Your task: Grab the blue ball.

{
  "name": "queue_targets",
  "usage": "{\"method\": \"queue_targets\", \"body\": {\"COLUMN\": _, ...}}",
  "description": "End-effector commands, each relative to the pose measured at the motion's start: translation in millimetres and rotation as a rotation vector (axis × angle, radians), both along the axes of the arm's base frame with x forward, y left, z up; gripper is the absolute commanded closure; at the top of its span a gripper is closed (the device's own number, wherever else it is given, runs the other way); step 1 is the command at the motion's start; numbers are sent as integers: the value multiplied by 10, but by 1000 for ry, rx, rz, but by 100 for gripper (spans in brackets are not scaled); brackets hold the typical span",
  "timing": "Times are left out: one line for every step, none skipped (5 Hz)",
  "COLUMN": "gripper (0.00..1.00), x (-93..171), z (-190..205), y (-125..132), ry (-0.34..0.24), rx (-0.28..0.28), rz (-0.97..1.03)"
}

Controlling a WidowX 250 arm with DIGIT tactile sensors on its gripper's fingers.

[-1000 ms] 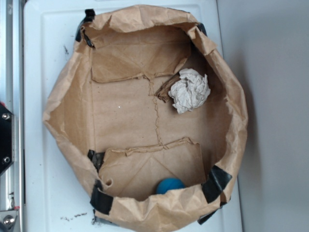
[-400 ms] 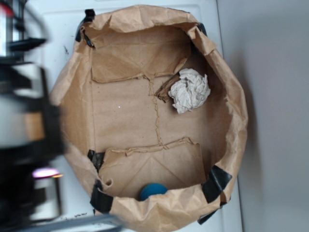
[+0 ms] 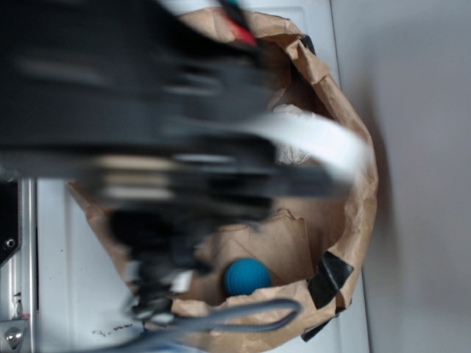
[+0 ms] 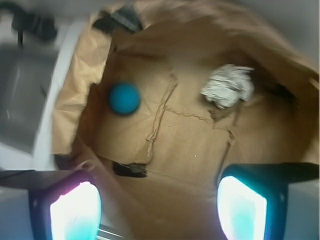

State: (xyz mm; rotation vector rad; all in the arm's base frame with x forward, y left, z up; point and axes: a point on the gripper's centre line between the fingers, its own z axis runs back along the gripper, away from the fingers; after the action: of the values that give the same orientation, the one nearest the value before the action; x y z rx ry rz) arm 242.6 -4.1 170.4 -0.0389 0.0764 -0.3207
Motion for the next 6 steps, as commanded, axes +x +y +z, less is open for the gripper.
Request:
{"method": "queue_targets", "body": {"gripper": 0, "x": 27, "z": 126, "y": 10, "ry": -56, "rx": -4, "rz": 11}}
{"method": "queue_targets", "body": {"gripper": 0, "x": 27, "z": 126, "y": 10, "ry": -56, "rx": -4, "rz": 11}}
{"method": "queue_targets", "body": {"gripper": 0, "x": 56, "z": -140, "y": -72, "ry": -277, "rx": 204, "rz": -186}}
{"method": "queue_targets", "body": {"gripper": 0, "x": 38, "z": -327, "y": 6, "ry": -227, "rx": 246, "rz": -330}}
{"method": "queue_targets", "body": {"gripper": 0, "x": 126, "z": -488, "y": 105, "ry": -135, "rx": 209, "rz": -455}}
{"method": "queue_targets", "body": {"gripper": 0, "x": 277, "z": -615, "y": 160, "ry": -70, "rx": 195, "rz": -507}}
